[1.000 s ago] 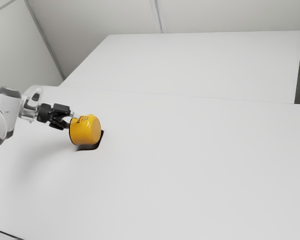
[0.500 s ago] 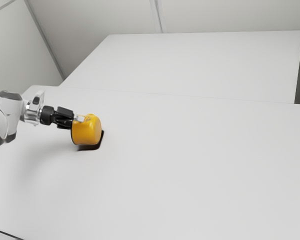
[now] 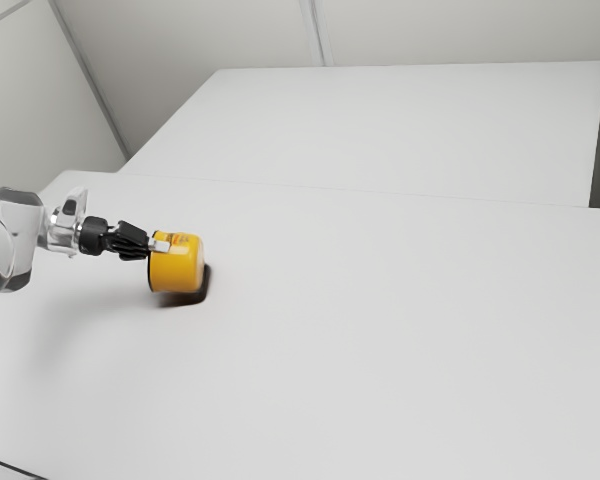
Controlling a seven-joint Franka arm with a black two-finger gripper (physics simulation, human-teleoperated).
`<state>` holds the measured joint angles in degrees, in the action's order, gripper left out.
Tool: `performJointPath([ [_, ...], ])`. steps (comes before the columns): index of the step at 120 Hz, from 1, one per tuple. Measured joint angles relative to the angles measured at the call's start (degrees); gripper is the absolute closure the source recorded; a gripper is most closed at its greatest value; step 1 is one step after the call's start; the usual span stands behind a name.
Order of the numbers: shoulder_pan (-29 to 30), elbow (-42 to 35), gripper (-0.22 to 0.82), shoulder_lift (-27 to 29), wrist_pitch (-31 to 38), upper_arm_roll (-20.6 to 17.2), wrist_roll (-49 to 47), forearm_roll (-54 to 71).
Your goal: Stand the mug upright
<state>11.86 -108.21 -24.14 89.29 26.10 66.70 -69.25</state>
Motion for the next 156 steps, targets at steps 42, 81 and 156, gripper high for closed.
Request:
performJointPath([
  [42, -4.1, 1.1, 0.78, 7.0, 5.5, -2.7, 0.6, 4.0],
  [81, -21.2, -6.9, 0.79, 22.6, 25.1, -7.5, -12.5, 45.8],
  [156, -34.1, -24.0, 0.78, 32.0, 38.1, -8.5, -51.9, 86.0],
])
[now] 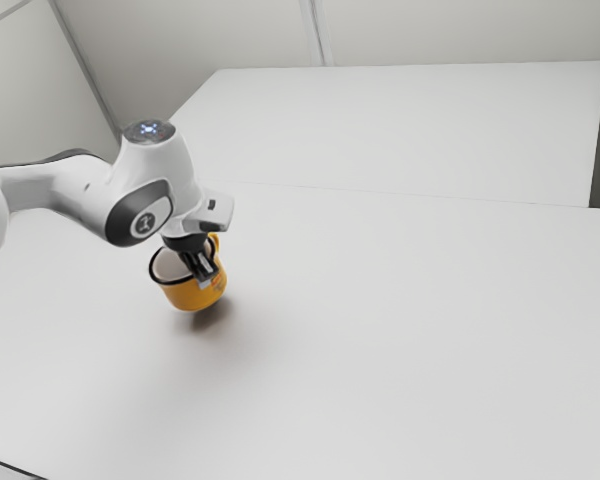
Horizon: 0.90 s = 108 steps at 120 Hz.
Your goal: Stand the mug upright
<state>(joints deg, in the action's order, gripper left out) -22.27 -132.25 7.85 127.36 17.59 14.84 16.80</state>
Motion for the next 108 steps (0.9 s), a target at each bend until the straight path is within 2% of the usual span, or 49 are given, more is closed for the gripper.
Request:
performJointPath([
  [38, -2.1, -1.1, 0.78, -4.8, 3.5, -0.4, -12.8, 1.3],
  [63, -1.8, -1.8, 0.78, -5.4, 5.4, -0.5, -18.4, 1.3],
  [93, -2.1, -1.9, 0.54, -5.4, 6.2, -0.4, -21.7, 0.4],
  [108, -2.2, -1.9, 0.35, -5.4, 6.4, -0.4, -22.8, 0.3],
])
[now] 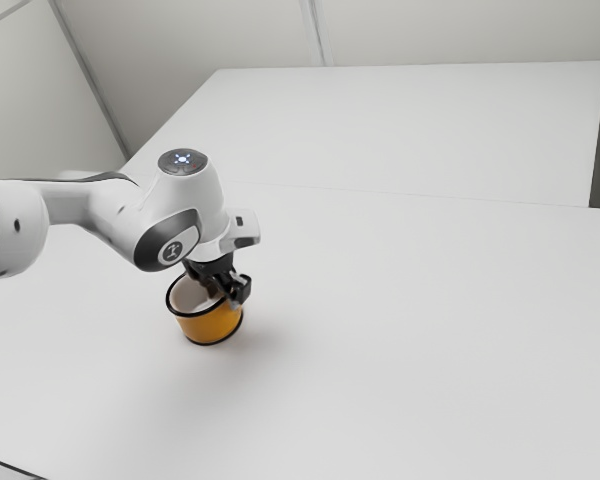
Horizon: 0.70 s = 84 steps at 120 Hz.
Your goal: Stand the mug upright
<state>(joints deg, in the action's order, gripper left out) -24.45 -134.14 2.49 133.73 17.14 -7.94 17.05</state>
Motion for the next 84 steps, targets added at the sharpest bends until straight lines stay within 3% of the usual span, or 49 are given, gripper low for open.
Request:
performJointPath([
  [17, 0.1, 0.0, 0.18, 0.1, 0.2, 0.0, -1.0, -0.1],
  [39, 0.8, 2.7, 0.08, 2.4, -1.5, -0.9, -1.9, -1.8],
  [48, 1.7, 9.9, 0.05, 1.0, -5.4, -2.8, -1.9, -4.7],
  [70, 3.9, 31.5, 0.02, -8.6, -18.2, -5.5, 0.9, -13.3],
  [84, 6.4, 37.5, 0.01, -11.2, -25.0, -5.6, 2.9, -17.2],
])
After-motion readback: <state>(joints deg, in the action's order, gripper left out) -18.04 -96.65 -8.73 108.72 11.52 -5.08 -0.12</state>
